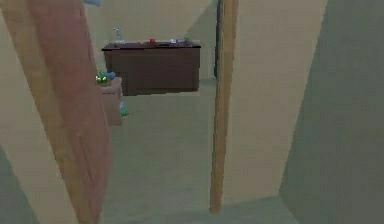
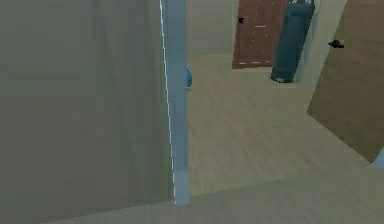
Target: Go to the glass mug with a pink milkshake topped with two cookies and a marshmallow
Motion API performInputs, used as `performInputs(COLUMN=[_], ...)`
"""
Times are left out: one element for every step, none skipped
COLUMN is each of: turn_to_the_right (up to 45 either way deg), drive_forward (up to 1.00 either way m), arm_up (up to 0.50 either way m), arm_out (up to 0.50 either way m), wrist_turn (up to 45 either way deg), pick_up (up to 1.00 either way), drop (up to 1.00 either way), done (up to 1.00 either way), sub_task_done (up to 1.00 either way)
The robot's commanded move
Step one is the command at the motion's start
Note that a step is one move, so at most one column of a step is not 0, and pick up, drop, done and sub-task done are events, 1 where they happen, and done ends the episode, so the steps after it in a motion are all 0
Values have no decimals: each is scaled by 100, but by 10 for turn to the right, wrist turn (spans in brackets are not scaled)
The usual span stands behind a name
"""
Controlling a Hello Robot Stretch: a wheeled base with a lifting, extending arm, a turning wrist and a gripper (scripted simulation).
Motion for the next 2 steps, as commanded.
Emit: performInputs(turn_to_the_right=[-30, 0], drive_forward=[0, 100], arm_up=[0, 0], arm_out=[0, 0], wrist_turn=[0, 0], pick_up=[0, 0], drop=[0, 0], done=[0, 0], sub_task_done=[0, 0])
